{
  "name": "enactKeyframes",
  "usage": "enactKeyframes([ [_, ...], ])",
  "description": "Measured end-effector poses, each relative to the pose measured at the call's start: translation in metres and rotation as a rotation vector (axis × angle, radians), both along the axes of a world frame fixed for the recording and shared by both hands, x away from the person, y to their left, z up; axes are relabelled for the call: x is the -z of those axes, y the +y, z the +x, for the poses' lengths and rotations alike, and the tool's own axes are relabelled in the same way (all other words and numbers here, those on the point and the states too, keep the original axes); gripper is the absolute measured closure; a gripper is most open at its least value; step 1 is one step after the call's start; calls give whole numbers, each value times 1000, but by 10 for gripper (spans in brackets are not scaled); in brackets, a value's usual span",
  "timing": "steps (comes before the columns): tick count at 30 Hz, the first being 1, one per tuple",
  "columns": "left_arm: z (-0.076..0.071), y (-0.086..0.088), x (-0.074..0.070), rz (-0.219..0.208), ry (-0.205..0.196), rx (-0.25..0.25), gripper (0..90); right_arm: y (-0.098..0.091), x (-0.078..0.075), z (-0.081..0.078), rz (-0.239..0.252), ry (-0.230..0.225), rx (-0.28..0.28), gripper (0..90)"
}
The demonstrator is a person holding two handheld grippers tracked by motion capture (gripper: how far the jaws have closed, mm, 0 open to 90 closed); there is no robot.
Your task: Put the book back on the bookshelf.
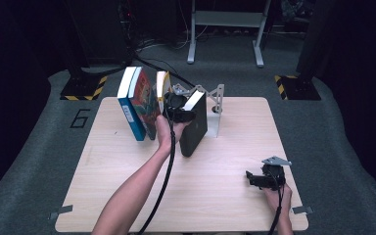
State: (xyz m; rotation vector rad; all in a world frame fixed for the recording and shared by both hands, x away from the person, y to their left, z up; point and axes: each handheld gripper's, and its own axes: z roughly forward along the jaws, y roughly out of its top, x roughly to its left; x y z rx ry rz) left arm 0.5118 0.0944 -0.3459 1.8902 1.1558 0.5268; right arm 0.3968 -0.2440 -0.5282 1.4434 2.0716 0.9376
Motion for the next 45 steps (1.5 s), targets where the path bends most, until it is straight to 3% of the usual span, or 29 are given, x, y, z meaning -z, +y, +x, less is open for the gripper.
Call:
enactKeyframes([
  [32,47,-31,6,-38,-5,-93,545,1,0,0,-5,-3,0,112],
  [45,62,-38,8,-62,-14,-175,545,1,0,0,-7,-3,0,112],
])
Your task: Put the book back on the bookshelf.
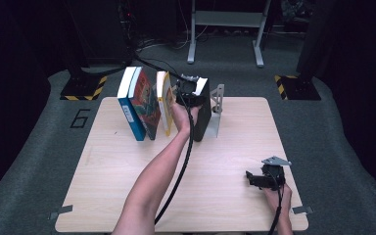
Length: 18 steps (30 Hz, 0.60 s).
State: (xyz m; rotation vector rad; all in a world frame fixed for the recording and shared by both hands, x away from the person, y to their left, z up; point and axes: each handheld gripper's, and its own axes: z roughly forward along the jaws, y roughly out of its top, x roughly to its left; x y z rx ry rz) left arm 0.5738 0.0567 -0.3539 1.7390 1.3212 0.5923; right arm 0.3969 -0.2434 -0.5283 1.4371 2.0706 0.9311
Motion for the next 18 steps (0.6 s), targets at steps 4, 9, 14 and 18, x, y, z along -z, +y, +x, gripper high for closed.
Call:
enactKeyframes([
  [4,2,-1,2,0,-3,-6,544,0,0,0,1,-1,0,112],
  [9,7,-3,4,-6,2,-14,544,0,0,0,1,-1,-1,112],
  [14,11,-5,4,-4,-3,-24,544,0,0,0,2,-1,-2,112],
  [18,14,-6,5,-7,-7,-28,544,0,0,0,2,-1,-2,112],
])
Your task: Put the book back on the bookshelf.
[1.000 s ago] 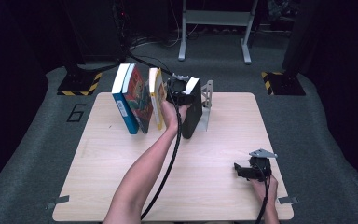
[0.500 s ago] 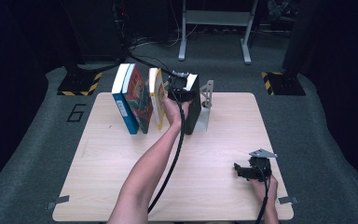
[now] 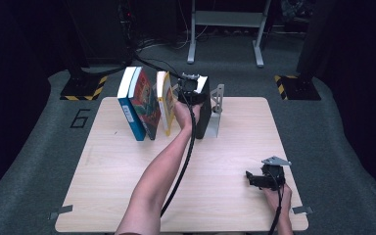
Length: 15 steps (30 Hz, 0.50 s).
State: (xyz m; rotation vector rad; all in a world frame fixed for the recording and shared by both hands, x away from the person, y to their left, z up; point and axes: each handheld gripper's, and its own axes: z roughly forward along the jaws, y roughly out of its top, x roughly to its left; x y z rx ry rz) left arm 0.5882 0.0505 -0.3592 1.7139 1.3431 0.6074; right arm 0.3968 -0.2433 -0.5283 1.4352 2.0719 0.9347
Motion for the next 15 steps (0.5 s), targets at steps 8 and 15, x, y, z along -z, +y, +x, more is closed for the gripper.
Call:
enactKeyframes([
  [8,5,-1,6,-4,3,-5,544,0,0,0,-2,-2,-1,113],
  [15,8,-3,6,0,-5,0,543,0,0,0,-1,-1,-4,114],
])
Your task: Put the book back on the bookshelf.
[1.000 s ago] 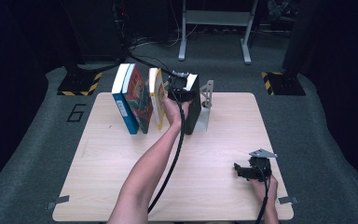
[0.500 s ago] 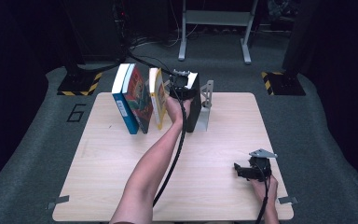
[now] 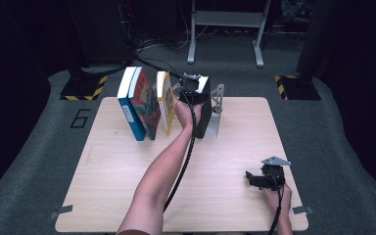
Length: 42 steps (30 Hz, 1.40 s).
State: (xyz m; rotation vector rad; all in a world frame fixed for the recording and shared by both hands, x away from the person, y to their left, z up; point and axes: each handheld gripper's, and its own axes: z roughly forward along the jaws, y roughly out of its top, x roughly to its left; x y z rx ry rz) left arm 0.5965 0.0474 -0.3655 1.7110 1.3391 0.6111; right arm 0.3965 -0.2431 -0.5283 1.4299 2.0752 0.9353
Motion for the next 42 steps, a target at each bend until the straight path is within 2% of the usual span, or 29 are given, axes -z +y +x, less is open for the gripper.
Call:
enactKeyframes([
  [8,5,3,-1,-3,16,-8,540,0,0,0,-2,3,2,116],
  [16,6,9,-2,1,46,32,504,0,0,0,-5,-3,-3,118],
  [18,3,9,-4,-10,46,39,456,0,0,0,-7,1,-4,119],
  [25,-10,15,-11,4,57,108,286,0,0,0,-5,-1,2,118],
  [29,-18,20,-15,23,43,129,247,1,0,0,-4,2,7,118],
  [34,-27,31,-18,19,52,150,196,1,0,0,-5,-1,7,119],
  [38,-38,40,-19,8,40,166,174,1,0,0,-1,-6,12,119],
  [42,-52,48,-18,18,44,213,151,1,0,0,-2,-1,10,119],
])
